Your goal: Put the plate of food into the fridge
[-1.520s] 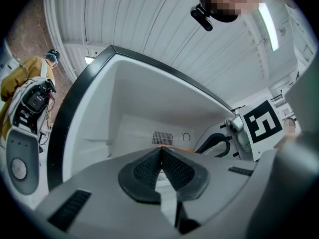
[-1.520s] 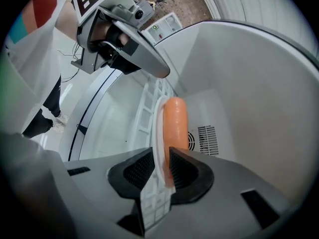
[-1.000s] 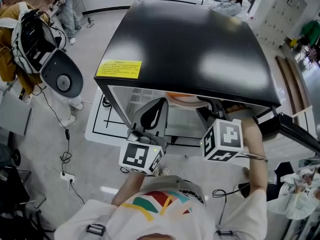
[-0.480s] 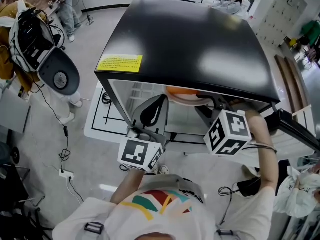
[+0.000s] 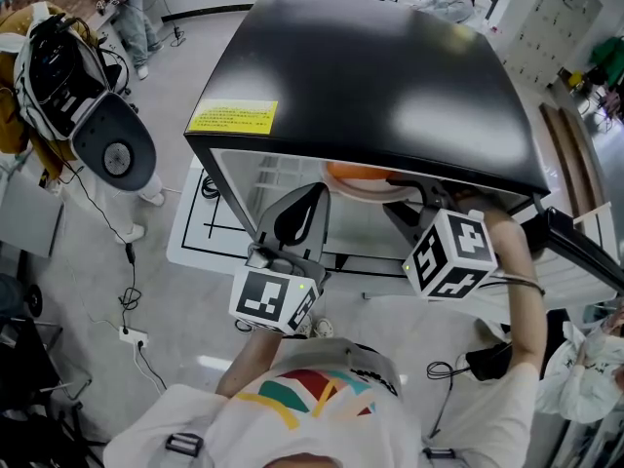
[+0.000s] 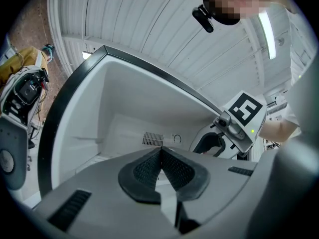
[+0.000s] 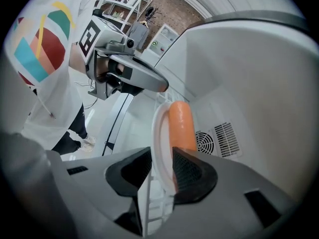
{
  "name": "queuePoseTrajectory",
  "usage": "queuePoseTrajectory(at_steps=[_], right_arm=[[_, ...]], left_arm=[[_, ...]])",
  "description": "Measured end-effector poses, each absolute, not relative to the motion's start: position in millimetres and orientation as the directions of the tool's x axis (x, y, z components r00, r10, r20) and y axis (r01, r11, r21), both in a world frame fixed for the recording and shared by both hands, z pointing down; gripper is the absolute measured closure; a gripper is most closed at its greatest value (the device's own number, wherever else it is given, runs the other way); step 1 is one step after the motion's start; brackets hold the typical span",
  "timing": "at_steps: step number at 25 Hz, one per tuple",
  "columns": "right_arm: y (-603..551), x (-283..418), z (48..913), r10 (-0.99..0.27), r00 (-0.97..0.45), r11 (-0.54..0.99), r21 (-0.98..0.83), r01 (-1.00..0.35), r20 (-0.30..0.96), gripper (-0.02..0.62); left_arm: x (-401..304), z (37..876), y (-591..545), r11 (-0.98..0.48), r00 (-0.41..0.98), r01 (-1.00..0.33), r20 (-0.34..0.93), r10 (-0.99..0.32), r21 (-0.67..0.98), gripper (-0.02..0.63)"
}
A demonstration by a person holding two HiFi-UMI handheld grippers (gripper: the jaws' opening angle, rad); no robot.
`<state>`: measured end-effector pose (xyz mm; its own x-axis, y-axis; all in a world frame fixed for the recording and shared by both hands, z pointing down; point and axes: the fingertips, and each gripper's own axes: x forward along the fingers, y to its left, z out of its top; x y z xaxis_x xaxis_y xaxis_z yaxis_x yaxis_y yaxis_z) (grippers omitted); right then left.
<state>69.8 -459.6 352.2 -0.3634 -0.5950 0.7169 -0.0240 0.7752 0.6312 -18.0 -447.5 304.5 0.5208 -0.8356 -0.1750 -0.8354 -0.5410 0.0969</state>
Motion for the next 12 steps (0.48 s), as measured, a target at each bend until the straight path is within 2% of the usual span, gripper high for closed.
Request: queuePoseTrajectory(at_steps=[5,12], right_arm=[[-453.6,69.9,352.3,-0.59,-0.366,0.777,0.629,-0.016,0.72,0.457],[-451.9,65.5,346.2,-0.622,-0.391,0.747,0.664,-0.038,0.678,0.457]], left_arm=[[-18.2,301.4,-446.4,-0.541,0.521,-0.836,-0.179,-0.835,0.094,0.598],[-15.2,300.3,-446.9,-0.548,0.527,-0.832,-0.182,-0.83,0.088,0.598]])
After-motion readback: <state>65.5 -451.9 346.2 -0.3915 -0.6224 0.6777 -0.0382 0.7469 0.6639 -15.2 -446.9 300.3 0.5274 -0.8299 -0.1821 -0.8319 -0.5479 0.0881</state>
